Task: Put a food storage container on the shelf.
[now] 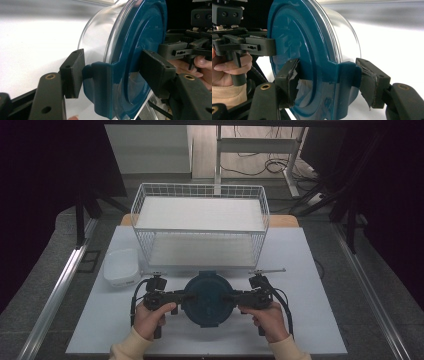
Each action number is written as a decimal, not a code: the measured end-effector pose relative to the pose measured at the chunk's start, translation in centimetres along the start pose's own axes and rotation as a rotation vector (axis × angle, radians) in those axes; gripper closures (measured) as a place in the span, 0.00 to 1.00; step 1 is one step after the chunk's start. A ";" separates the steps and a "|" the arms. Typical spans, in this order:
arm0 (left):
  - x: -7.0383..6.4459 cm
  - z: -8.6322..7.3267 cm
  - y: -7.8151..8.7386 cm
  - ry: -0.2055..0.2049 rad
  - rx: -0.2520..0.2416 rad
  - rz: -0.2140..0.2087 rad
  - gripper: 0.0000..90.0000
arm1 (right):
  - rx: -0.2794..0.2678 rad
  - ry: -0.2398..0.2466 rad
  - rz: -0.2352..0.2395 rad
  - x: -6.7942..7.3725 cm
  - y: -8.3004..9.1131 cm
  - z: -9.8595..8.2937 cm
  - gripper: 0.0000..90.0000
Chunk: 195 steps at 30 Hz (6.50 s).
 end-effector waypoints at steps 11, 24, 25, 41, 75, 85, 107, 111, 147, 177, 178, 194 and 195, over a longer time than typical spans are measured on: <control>-0.8 0.6 0.7 -0.036 -0.015 -0.009 0.42 | -0.024 0.038 0.000 0.9 0.9 0.6 0.43; -1.4 1.7 1.0 -0.056 -0.029 -0.017 0.42 | -0.037 0.067 -0.008 1.4 1.6 1.7 0.43; -1.4 1.8 1.0 -0.060 -0.030 -0.017 0.42 | -0.038 0.071 -0.007 1.5 1.7 1.8 0.43; -2.4 4.7 2.1 -0.091 -0.052 -0.021 0.42 | -0.060 0.102 -0.013 2.8 2.5 4.6 0.43; -5.4 13.8 5.2 -0.153 -0.096 -0.057 0.42 | -0.101 0.177 -0.029 6.6 5.6 13.7 0.45; -6.5 17.0 6.0 -0.183 -0.106 -0.043 0.41 | -0.119 0.192 -0.020 7.3 6.4 16.4 0.45; -5.1 23.3 6.0 -0.164 -0.128 -0.067 0.41 | -0.111 0.206 -0.023 7.1 5.6 23.1 0.46; -4.6 23.6 5.7 -0.153 -0.127 -0.065 0.41 | -0.103 0.203 -0.022 6.8 5.3 23.5 0.46; 1.7 26.5 1.3 0.095 -0.108 -0.058 0.41 | -0.052 -0.118 0.037 0.4 -0.1 26.5 0.39; -2.5 20.7 5.3 -0.256 -0.242 0.075 0.23 | -0.210 0.229 -0.171 4.7 3.9 22.0 0.16; -2.6 20.0 5.5 -0.279 -0.234 0.081 0.24 | -0.209 0.244 -0.173 4.7 4.2 21.3 0.17; -2.4 8.6 6.2 -0.413 -0.127 0.062 0.26 | -0.228 0.370 -0.141 4.5 6.7 10.8 0.22; -2.2 7.9 6.1 -0.418 -0.126 0.065 0.26 | -0.223 0.373 -0.139 4.4 6.7 10.2 0.23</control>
Point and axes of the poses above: each handheld gripper's, and its own axes: y roughly backward along the jaws, z roughly out of its top, x roughly to its left, the point moved 1 cm from there along -y, roughly forward along the jaws, and after that the axes turned 3 degrees about -x, right-handed, at the moved point
